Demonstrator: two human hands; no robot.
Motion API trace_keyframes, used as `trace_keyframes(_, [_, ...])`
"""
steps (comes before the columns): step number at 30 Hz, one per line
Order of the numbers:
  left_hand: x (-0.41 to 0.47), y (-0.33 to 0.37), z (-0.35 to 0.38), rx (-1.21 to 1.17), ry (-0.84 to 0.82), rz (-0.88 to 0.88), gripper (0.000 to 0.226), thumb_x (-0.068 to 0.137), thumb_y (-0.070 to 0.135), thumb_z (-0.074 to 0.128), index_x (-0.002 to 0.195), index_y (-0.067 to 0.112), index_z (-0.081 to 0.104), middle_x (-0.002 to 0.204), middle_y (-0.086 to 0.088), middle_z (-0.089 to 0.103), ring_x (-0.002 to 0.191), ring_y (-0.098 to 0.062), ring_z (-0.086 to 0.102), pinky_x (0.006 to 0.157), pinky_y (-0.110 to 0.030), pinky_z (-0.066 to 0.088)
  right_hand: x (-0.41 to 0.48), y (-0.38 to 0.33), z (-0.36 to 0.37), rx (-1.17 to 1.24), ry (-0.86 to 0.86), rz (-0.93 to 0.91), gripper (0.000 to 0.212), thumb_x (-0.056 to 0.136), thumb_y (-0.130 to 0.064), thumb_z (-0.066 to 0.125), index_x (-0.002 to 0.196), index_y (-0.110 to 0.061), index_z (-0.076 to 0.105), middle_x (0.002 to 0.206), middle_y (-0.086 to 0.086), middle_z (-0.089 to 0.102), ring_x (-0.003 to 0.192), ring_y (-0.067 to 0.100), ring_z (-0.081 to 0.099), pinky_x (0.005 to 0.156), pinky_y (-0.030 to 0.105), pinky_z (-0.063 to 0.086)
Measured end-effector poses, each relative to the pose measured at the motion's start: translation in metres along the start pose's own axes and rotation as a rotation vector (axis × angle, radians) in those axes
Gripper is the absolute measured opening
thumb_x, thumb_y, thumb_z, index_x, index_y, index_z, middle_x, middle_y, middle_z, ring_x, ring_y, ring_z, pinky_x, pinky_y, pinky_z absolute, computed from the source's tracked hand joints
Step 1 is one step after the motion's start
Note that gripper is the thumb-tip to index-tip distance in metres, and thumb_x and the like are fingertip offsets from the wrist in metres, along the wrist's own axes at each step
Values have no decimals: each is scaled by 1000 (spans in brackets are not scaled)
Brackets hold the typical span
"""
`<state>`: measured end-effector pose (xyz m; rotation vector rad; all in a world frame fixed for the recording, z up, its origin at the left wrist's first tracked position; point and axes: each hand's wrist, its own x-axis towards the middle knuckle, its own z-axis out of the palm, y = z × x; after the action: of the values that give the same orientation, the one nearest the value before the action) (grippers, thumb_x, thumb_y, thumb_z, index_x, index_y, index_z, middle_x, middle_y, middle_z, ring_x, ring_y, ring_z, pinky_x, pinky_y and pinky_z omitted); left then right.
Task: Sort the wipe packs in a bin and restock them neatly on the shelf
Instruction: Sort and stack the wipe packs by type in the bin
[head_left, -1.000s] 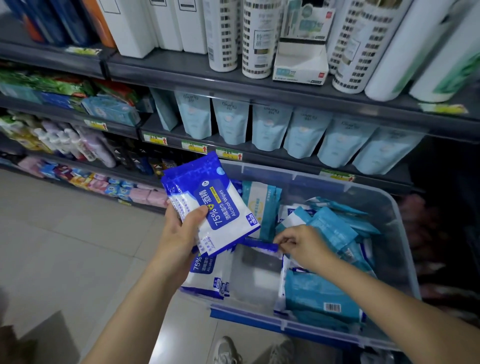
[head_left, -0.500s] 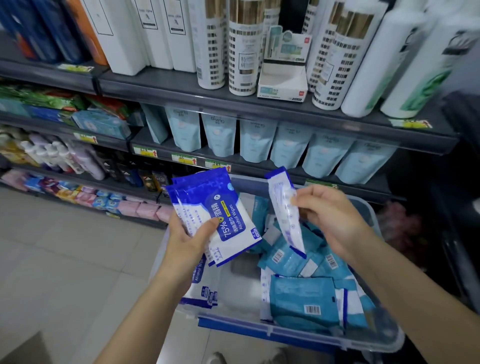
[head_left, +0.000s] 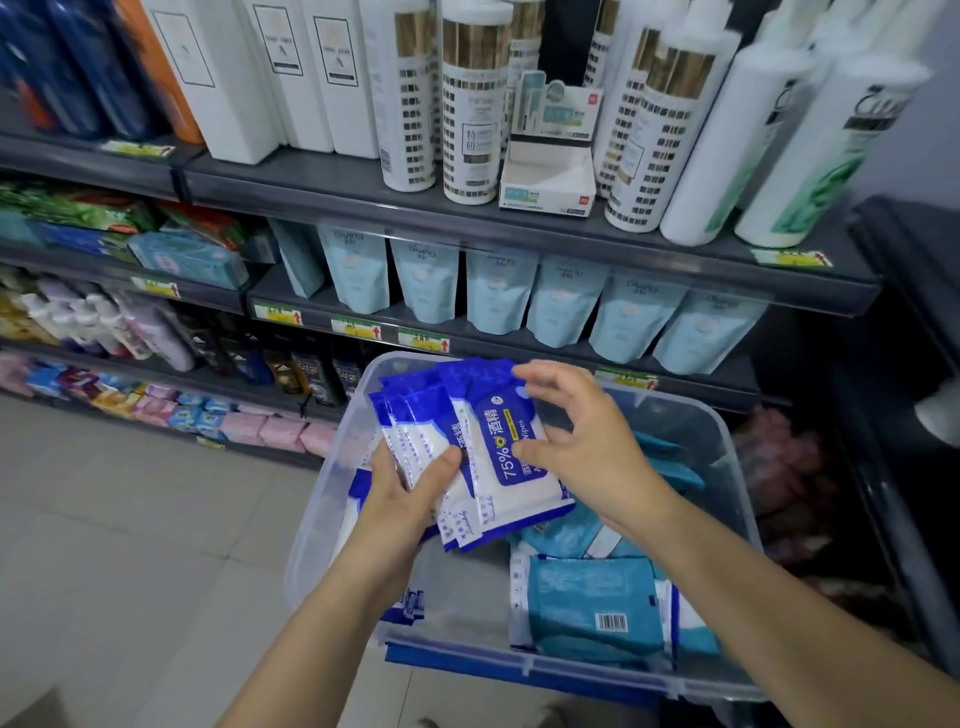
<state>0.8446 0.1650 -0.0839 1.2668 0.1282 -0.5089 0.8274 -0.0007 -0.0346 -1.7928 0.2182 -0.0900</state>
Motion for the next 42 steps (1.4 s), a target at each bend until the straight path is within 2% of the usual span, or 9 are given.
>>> trace_keyframes(3, [0, 1, 1, 41, -19, -3, 58, 78, 32, 64, 131, 30, 40, 118, 4, 67, 98, -16, 69, 61, -23, 54, -3, 3, -7, 180, 2, 155, 85, 72, 9, 73, 134, -37, 39, 127, -16, 43, 108, 0, 57, 66, 22, 56])
trace_keyframes(5, [0, 1, 2, 73, -36, 6, 63, 73, 35, 65, 131, 30, 40, 117, 6, 67, 99, -15, 68, 62, -23, 55, -5, 7, -13, 214, -50, 227, 85, 73, 9, 72, 142, -22, 34, 128, -13, 50, 107, 5, 59, 71, 24, 56])
trace_keyframes(9, [0, 0, 6, 109, -68, -7, 63, 71, 39, 66, 128, 32, 41, 118, 7, 66, 100, -14, 68, 75, -33, 57, -13, 9, -15, 228, -98, 299, 53, 81, 2, 66, 129, -15, 50, 104, 2, 72, 90, 14, 70, 71, 29, 58])
trace_keyframes(14, [-3, -1, 15, 178, -184, -54, 60, 71, 44, 61, 127, 32, 42, 117, 9, 67, 100, -10, 68, 72, -27, 56, -21, 13, -18, 407, -193, 419, 50, 93, -7, 53, 132, -37, 42, 112, -2, 69, 101, 21, 67, 87, 40, 54])
trace_keyframes(20, [-10, -5, 19, 264, -229, -145, 49, 78, 46, 55, 124, 35, 41, 110, 13, 68, 94, -6, 69, 69, -23, 56, -33, 27, -21, 575, -232, 509, 47, 94, -5, 48, 126, -39, 48, 114, 3, 69, 99, 24, 67, 82, 42, 56])
trace_keyframes(25, [-19, -14, 24, 321, -304, -296, 23, 93, 35, 48, 116, 33, 44, 104, 13, 67, 85, 1, 69, 60, -15, 52, -41, 49, -21, 687, -194, 685, 50, 74, -5, 59, 120, -21, 52, 104, 16, 70, 88, 33, 68, 82, 52, 53])
trace_keyframes(33, [-15, -17, 27, 481, -340, -382, 38, 94, 54, 32, 129, 38, 34, 110, 17, 63, 89, 4, 66, 66, -13, 52, -41, 68, -13, 691, -87, 851, 62, 56, -17, 68, 117, -7, 60, 105, 20, 69, 88, 35, 66, 89, 52, 50])
trace_keyframes(37, [-10, 1, 13, 864, -403, -248, 47, 94, 55, 25, 130, 31, 43, 122, 8, 58, 107, -7, 56, 88, -22, 48, -41, 77, -7, 703, -71, 896, 62, 49, -18, 70, 110, -6, 65, 101, 20, 70, 85, 35, 67, 89, 51, 50])
trace_keyframes(42, [3, 14, -34, 1420, -41, 181, 29, 99, 21, 46, 125, 15, 57, 122, -3, 58, 108, -20, 55, 82, -20, 41, -37, 81, 4, 682, -106, 919, 36, 64, -13, 65, 100, -7, 65, 89, 17, 72, 73, 31, 69, 78, 46, 54])
